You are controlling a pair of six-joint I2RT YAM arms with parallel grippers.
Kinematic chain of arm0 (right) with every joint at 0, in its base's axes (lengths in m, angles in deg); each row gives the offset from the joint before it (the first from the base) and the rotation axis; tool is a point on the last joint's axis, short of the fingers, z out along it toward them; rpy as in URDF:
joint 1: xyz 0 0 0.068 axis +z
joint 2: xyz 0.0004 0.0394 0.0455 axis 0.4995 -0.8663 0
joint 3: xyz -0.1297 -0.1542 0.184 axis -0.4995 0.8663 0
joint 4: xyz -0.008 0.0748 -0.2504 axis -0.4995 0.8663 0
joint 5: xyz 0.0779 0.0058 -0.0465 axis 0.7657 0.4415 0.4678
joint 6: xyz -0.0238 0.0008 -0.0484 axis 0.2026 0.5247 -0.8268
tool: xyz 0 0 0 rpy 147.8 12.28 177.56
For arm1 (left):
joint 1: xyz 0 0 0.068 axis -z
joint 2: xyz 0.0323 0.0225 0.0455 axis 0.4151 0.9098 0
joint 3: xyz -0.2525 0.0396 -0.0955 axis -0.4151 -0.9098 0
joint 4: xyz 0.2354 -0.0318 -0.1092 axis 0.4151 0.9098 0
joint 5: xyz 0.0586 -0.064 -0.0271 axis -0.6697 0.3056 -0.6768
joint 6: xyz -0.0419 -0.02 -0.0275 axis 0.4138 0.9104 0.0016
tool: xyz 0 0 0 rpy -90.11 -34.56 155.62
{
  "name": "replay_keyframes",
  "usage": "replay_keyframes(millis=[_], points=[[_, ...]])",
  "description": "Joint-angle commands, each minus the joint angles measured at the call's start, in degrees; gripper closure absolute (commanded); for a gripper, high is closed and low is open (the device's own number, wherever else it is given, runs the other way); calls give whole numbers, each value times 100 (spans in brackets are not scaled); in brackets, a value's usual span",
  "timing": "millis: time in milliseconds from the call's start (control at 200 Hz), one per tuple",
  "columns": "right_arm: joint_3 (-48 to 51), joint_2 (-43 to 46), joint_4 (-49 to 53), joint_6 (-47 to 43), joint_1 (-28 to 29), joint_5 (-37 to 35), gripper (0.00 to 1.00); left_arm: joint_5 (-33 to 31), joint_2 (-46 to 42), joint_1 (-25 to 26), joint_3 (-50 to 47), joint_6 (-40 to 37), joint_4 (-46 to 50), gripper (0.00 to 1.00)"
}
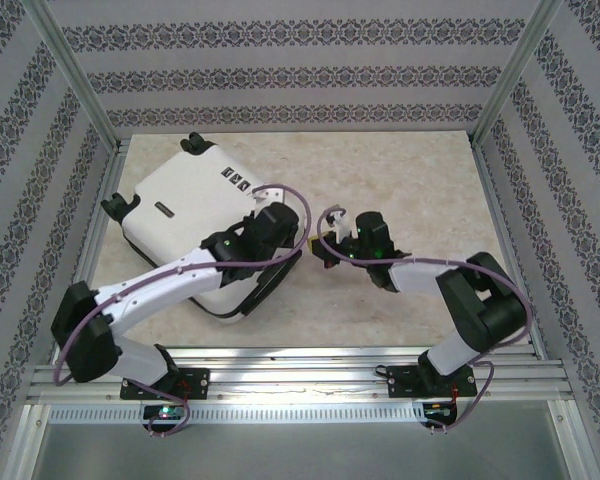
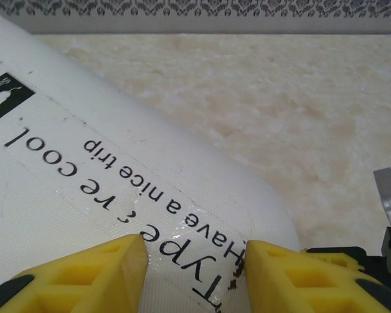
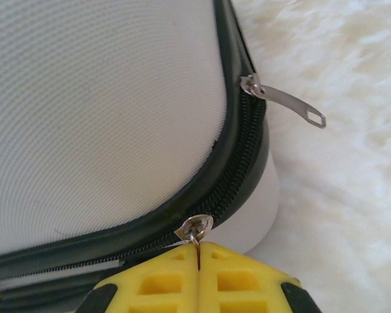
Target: Pack the luggage
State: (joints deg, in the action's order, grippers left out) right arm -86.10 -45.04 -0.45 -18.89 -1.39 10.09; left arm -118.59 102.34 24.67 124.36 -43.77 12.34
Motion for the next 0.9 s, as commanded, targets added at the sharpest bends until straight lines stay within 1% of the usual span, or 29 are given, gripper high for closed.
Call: replay_keyframes(millis=[0, 35, 95, 190, 320, 480, 605, 729, 789, 894], points=[[87, 368, -738, 211, 197, -137, 100, 377, 102, 20, -822, 1047, 3916, 53], [97, 392, -732, 247, 246, -105, 100, 266, -37, 16, -683, 1010, 4025, 51], [110, 426, -733, 275, 329, -39, 100, 49, -196, 21, -304, 863, 4097, 43], [137, 453, -885, 308, 415, -29, 100, -225, -126, 12, 427, 486, 4058, 36], [194, 425, -980, 330, 429, -53, 100, -698, 535, -6, 1569, 101, 4189, 30], [249, 437, -1063, 356, 447, -41, 100, -1166, 1607, -123, 2827, 23, 4763, 29], [286, 407, -1137, 372, 447, -20, 100, -1157, 2122, -264, 3236, -112, 4808, 28], [295, 381, -1175, 374, 448, 2, 100, -1237, 2359, -396, 3432, -128, 4797, 28], [302, 370, -1204, 375, 456, 13, 100, -1170, 2333, -448, 3391, -241, 4520, 28], [304, 345, -1191, 365, 456, -30, 100, -719, 2174, -533, 3294, -510, 3884, 28]])
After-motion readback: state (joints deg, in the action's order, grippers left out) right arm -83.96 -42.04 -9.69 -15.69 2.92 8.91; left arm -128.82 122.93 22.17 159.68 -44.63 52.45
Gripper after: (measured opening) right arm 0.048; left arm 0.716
